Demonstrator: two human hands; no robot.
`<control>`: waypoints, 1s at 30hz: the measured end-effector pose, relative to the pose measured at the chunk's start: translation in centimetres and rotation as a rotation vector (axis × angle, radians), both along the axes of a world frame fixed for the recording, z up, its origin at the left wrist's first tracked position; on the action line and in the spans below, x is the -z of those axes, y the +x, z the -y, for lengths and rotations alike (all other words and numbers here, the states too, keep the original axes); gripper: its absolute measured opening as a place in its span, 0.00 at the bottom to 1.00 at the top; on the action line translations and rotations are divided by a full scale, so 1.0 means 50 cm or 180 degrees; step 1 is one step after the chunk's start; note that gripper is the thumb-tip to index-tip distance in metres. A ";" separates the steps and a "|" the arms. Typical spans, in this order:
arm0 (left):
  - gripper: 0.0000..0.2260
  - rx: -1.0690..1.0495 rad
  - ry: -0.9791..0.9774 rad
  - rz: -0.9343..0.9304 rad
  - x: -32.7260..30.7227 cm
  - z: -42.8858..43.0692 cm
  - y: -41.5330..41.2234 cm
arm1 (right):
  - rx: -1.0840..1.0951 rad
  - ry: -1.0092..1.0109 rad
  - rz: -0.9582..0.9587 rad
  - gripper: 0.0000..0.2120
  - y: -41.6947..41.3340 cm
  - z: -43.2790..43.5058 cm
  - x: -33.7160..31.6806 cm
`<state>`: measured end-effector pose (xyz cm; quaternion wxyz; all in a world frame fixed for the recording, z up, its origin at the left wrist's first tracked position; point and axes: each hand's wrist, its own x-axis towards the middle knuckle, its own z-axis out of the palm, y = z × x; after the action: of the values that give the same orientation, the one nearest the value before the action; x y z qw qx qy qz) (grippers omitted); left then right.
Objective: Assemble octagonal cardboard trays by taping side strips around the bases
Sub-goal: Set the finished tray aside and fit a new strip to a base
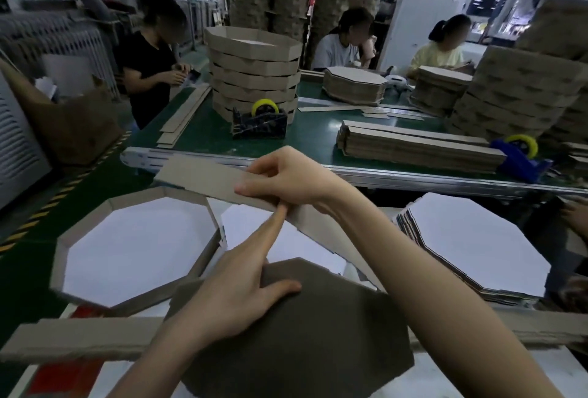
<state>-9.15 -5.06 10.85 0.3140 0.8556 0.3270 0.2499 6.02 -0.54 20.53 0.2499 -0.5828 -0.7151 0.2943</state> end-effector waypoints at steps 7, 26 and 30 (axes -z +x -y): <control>0.24 -0.0530 -0.0501 0.0443 0.036 -0.023 -0.147 | 0.0247 -0.0051 -0.0207 0.10 0.055 0.032 0.007; 0.11 -0.0858 -0.1134 0.1032 0.058 -0.012 -0.243 | -0.0049 -0.0505 0.0105 0.09 -0.015 0.097 0.061; 0.11 -0.0865 -0.1215 0.1064 0.061 -0.014 -0.247 | -0.0085 -0.0611 0.0044 0.10 -0.017 0.101 0.059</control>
<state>-21.49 -4.36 7.78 0.4826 0.6763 0.4234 0.3611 5.17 -5.57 17.56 0.1840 -0.5964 -0.6930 0.3607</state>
